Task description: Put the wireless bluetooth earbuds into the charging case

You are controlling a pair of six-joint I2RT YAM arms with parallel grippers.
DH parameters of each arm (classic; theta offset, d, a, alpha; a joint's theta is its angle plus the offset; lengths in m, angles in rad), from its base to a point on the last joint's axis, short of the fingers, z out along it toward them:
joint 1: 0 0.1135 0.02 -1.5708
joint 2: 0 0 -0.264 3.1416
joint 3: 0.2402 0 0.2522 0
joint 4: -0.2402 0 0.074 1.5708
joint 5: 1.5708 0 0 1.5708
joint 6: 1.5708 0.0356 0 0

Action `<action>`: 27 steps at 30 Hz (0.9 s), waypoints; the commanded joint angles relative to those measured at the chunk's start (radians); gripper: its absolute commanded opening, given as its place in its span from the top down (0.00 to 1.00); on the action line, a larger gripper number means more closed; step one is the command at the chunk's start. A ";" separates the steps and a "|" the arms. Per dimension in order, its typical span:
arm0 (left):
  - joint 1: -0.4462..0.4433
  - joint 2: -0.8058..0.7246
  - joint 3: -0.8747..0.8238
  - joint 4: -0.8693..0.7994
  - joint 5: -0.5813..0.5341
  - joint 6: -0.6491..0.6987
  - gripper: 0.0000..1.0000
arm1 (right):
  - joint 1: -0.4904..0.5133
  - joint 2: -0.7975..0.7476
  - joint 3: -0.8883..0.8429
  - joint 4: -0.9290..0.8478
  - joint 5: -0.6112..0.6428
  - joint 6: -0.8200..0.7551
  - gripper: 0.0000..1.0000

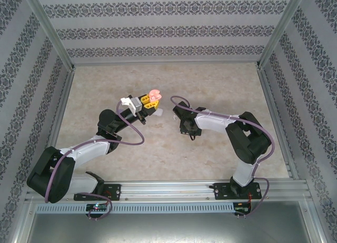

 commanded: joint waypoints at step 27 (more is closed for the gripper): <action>-0.039 -0.150 0.110 -0.234 0.045 0.208 1.00 | -0.026 -0.496 0.227 0.029 -0.058 -0.148 0.82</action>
